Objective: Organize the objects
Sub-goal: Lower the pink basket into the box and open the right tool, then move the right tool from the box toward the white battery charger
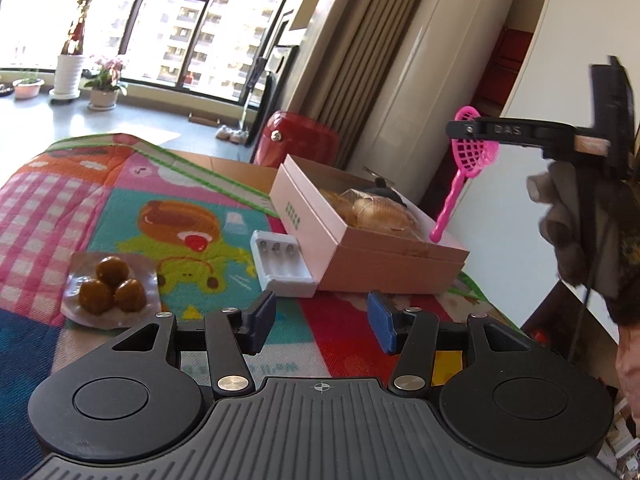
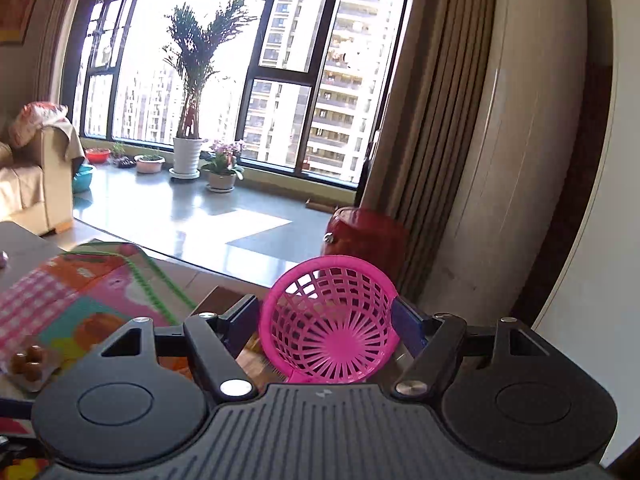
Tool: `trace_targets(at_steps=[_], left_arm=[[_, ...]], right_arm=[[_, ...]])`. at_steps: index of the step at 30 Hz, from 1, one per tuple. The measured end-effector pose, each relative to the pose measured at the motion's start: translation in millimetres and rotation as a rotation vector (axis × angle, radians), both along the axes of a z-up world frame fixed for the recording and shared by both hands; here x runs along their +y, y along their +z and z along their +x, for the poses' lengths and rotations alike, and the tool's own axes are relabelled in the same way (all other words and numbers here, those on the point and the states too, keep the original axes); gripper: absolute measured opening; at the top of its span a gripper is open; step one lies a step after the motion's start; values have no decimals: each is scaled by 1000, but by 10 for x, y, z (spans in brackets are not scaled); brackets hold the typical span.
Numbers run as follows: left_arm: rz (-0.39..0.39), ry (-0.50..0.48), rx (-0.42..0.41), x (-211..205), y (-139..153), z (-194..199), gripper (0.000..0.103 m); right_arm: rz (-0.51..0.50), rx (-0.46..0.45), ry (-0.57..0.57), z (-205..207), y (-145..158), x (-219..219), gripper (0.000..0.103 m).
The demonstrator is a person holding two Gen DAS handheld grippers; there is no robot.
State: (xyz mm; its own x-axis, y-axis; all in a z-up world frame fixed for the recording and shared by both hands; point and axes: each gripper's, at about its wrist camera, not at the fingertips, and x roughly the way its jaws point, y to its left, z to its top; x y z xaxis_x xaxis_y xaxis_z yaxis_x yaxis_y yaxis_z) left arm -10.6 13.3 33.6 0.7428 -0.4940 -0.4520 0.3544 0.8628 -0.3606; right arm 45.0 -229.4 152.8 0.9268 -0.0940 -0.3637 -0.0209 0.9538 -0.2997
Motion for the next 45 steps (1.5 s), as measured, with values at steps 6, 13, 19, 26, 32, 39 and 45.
trace_targets(at_steps=[6, 13, 19, 26, 32, 39, 45], left_arm=[[-56, 45, 6, 225, -2, -44, 55], [-91, 50, 28, 359, -114, -13, 55], [-118, 71, 37, 443, -172, 8, 55], [-117, 86, 42, 459, -183, 8, 55], [-116, 91, 37, 414, -148, 15, 55], [-89, 86, 29, 376, -99, -27, 55], [-87, 104, 45, 409, -122, -31, 55]], right_arm=[[-4, 249, 8, 749, -165, 58, 73], [107, 377, 52, 862, -486, 122, 90], [-13, 422, 122, 566, -719, 314, 92], [43, 439, 40, 593, -752, -171, 91], [315, 348, -13, 657, -462, -507, 92], [421, 387, -75, 1050, -651, -446, 70], [464, 444, 106, 796, -668, -196, 70]])
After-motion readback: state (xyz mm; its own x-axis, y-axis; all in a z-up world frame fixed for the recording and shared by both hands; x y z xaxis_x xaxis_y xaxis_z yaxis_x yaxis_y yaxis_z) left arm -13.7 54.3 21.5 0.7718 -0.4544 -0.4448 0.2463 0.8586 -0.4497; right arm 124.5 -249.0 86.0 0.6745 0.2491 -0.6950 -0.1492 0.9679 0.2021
